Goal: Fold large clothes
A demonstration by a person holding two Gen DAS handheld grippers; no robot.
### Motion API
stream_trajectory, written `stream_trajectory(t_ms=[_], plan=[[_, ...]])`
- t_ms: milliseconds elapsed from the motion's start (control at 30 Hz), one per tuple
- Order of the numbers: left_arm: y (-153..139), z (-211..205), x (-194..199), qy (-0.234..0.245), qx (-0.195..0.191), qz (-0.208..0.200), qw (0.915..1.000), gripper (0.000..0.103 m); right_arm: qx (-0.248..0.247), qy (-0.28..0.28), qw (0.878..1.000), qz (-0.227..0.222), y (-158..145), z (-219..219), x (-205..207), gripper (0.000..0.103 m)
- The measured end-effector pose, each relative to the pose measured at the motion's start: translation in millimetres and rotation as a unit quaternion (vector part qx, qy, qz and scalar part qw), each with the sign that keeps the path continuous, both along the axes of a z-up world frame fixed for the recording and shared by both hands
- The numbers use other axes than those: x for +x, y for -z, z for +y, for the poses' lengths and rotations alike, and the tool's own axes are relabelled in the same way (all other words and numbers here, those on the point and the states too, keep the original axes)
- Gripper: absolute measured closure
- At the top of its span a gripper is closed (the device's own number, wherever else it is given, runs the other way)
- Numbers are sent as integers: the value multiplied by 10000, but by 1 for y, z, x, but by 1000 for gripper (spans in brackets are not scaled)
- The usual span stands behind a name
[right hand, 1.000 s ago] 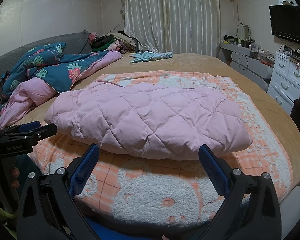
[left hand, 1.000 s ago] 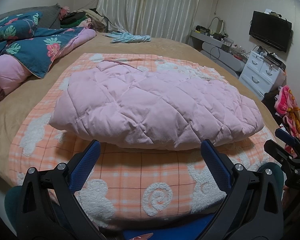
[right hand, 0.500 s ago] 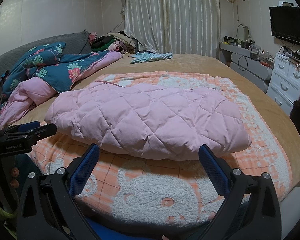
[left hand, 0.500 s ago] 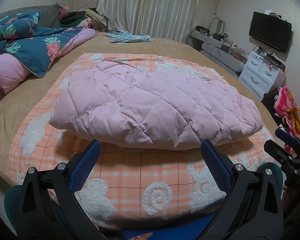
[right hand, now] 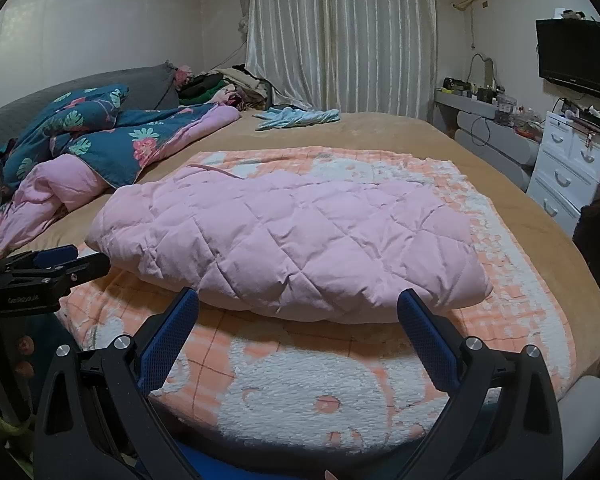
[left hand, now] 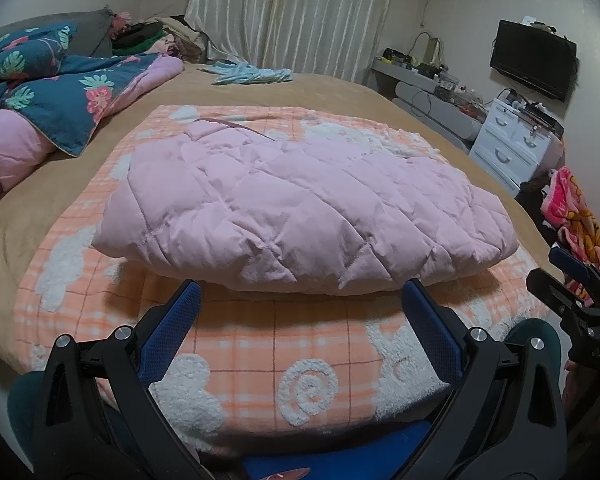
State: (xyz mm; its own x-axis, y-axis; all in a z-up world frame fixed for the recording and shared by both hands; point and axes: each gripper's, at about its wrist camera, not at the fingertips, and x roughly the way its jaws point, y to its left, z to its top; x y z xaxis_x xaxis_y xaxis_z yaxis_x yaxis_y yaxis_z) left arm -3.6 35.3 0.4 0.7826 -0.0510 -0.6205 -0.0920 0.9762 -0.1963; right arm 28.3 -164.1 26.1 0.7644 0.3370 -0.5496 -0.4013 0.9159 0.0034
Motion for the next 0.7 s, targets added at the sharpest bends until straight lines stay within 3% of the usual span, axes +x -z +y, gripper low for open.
stream_trajectory(t_ms=[367, 467, 567, 633, 700], plan=[[1, -3, -3, 82, 112, 0, 9999, 9, 98, 332, 9993, -138, -5, -19, 0, 4], [0, 5, 1, 43, 15, -34, 10000, 9, 148, 702, 9972, -191, -6, -44, 4, 4], [4, 42, 20, -378, -31, 54, 9993, 9, 298, 1268, 9914, -144, -3, -88, 15, 4], [5, 84, 34, -782, -113, 177, 9967, 9, 354, 2145, 9761, -15, 7, -150, 31, 4], [5, 132, 45, -1279, -163, 210, 9914, 9, 320, 3136, 9488, 202, 26, -224, 45, 4]])
